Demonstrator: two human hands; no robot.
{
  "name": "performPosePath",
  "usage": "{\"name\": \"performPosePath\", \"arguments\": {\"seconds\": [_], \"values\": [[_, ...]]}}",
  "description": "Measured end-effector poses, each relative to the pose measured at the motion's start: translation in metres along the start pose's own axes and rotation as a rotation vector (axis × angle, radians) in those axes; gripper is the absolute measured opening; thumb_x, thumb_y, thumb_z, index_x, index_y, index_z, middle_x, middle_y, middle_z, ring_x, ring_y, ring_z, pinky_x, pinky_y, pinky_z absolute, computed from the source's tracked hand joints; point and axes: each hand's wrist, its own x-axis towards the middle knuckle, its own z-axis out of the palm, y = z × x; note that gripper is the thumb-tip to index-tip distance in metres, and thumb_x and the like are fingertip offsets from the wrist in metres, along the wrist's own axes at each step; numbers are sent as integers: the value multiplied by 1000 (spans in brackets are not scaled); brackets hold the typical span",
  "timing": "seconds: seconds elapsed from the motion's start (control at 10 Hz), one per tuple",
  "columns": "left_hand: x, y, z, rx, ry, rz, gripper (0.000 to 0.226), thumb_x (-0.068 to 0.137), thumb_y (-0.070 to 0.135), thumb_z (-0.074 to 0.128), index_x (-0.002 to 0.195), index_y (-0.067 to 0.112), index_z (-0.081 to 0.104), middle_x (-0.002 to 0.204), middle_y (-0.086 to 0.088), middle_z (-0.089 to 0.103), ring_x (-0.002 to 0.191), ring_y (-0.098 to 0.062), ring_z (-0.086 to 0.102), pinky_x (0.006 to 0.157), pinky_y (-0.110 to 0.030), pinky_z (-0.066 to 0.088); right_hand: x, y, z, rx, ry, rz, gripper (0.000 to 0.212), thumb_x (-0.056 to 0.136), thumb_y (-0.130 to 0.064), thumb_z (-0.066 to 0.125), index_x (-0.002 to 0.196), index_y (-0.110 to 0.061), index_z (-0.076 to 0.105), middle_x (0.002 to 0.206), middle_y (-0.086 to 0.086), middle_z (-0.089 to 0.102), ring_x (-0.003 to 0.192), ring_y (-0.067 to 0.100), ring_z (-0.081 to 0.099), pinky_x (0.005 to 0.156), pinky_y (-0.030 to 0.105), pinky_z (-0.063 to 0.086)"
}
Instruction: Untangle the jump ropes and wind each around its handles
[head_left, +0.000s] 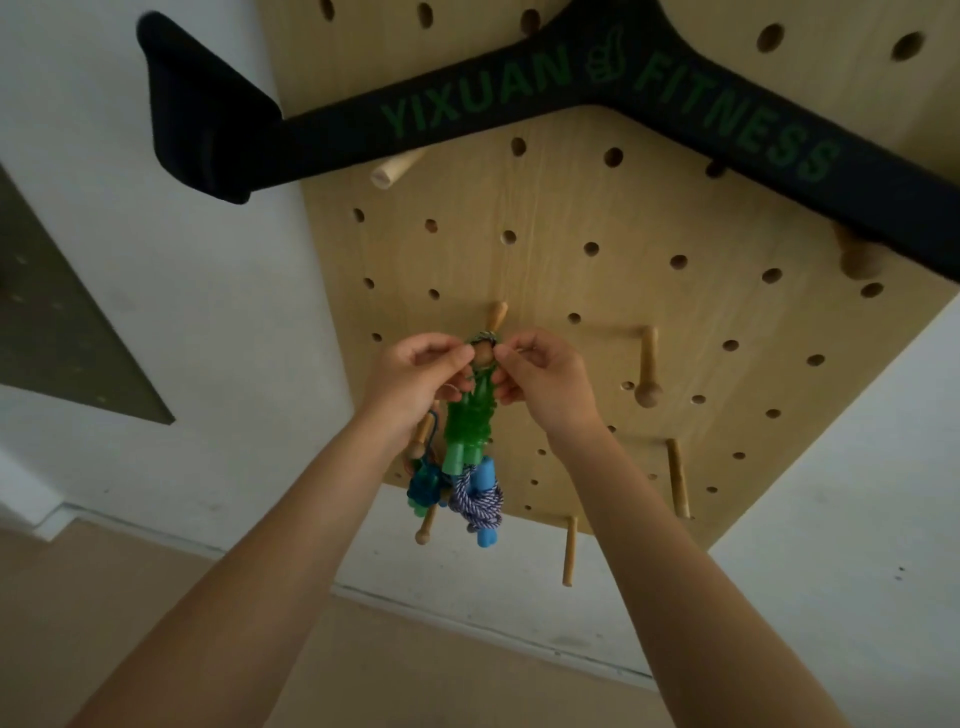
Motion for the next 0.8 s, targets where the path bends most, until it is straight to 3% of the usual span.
{"name": "performPosePath", "arguments": {"seconds": [0.2,0.3,0.4,0.6,0.7,0.8], "values": [[7,-3,0,-133,-36,-61,9,92,4,65,100,1,65,81,-11,71,66,-15,70,64,-24,58,3,5,1,112,-16,76,9,96,-11,60,94,-4,64,77,14,73,68,24,69,68,33,59],[15,1,2,-160,-74,-65,25,90,10,68,110,-6,67,93,-16,73,83,-22,72,79,-31,60,7,0,4,177,9,105,19,93,-21,66,96,-2,65,84,17,74,75,26,72,71,35,61],[22,3,6,-129,-37,-87,20,88,13,72,104,1,71,93,-12,74,91,-23,72,82,-31,59,10,-6,7,161,43,142,20,91,-24,70,91,-6,63,85,17,74,76,25,73,67,31,60],[19,8,12,-95,30,-76,6,90,12,70,95,9,70,86,-6,73,82,-17,72,71,-24,58,15,-10,8,162,66,155,23,89,-25,72,87,-8,57,85,17,73,74,25,73,66,31,61],[2,7,8,-87,42,-51,10,91,13,70,99,7,69,87,-9,72,79,-20,70,71,-27,60,7,-2,6,172,24,146,22,90,-26,70,86,-9,57,79,14,74,74,27,73,68,33,61],[-22,15,1,27,176,31,6,87,22,75,91,20,71,84,1,72,78,-20,69,72,-33,60,-16,-8,-1,46,60,62,23,93,-28,66,93,-6,61,81,8,75,74,22,73,72,36,61]]}}
